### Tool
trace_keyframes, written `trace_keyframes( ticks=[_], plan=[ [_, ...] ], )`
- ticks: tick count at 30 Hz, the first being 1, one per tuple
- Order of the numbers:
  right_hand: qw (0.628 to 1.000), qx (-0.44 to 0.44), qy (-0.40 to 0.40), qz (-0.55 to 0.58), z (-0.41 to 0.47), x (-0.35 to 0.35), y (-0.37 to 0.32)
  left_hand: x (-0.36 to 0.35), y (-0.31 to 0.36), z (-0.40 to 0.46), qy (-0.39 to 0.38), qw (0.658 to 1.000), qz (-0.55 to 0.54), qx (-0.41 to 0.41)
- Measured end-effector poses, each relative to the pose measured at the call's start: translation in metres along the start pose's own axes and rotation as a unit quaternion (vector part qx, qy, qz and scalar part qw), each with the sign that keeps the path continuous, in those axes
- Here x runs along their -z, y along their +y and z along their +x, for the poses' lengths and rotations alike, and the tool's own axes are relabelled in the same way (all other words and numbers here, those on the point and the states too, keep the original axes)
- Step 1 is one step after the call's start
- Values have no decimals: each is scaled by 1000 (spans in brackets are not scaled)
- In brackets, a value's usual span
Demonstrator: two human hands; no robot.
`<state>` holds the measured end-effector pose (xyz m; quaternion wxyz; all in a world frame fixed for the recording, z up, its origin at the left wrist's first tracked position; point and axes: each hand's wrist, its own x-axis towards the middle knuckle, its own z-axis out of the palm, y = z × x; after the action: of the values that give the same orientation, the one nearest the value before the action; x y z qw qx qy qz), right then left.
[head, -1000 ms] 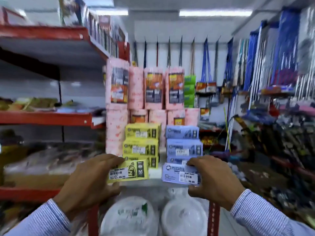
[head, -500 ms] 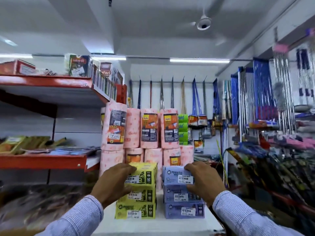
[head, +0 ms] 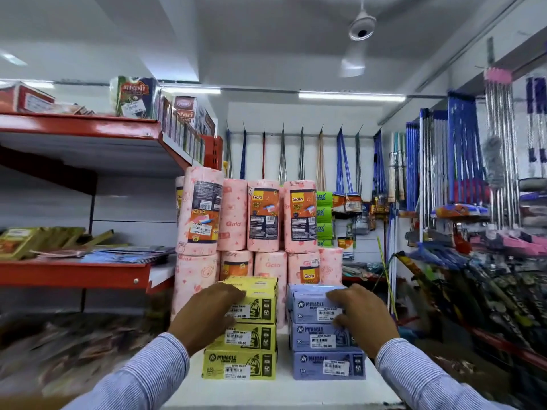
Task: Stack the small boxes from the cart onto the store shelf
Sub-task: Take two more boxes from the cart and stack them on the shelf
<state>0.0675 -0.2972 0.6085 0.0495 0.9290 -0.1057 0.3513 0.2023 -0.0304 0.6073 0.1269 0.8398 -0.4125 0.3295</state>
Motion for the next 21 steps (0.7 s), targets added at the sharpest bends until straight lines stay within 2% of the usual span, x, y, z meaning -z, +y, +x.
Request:
trace_keyframes(
  ticks=[5,10,13,17,21],
  plan=[
    [998,9,43,33,-11,-21,-19,-11,-2,-4,22,999,0,-27],
    [984,107,143,19,-31,-50,-82,-35,-15,-22,90,990,77,-72],
    [979,136,145,46,-33,-63,-117,-50,-23,-42,114,985,116,-53],
    [979,145,116,83,-24,-82,-141,-64,-35,-53,95,984,141,-51],
    [984,133,98,72,-10,-103,-147,-69,-48,-52,75,986,139,-54]
  ],
)
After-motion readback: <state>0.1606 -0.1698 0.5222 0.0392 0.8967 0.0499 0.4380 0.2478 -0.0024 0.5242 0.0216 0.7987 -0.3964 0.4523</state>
